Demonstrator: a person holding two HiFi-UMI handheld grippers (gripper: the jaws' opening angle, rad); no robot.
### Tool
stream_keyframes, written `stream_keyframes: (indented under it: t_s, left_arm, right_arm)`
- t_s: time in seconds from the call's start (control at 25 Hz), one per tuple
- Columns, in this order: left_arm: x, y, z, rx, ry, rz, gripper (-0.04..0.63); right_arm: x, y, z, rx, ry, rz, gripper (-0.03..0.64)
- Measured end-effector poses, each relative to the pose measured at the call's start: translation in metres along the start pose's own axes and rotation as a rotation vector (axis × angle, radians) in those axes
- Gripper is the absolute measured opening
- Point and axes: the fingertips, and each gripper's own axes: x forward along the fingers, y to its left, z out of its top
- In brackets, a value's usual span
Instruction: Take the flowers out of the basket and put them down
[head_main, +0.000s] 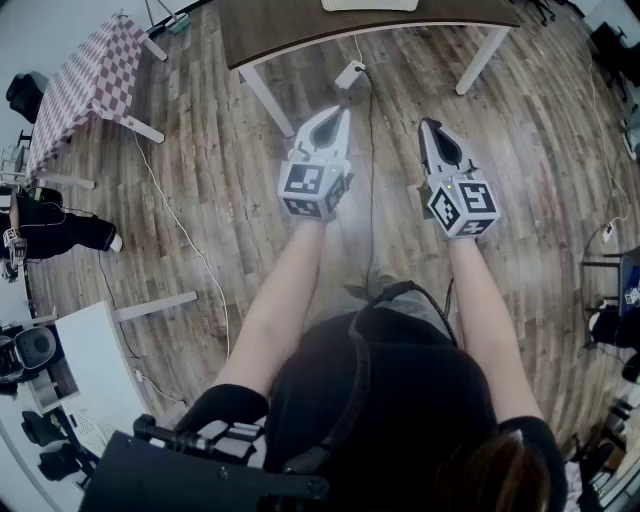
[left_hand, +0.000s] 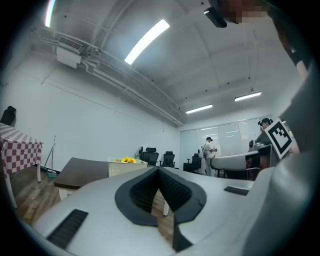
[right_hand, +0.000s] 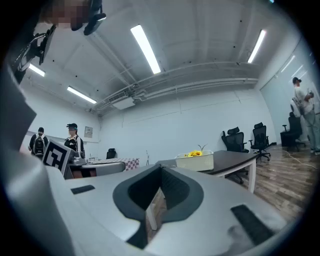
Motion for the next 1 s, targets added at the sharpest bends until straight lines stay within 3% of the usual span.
stream_keyframes:
  t_s: [1.0]
  left_arm:
    - [0.017, 0.001, 0.009, 0.019, -0.040, -0.086, 0.000]
  right_arm:
    - [0.011, -0.002, -0.005, 0.022, -0.034, -0.057, 0.003]
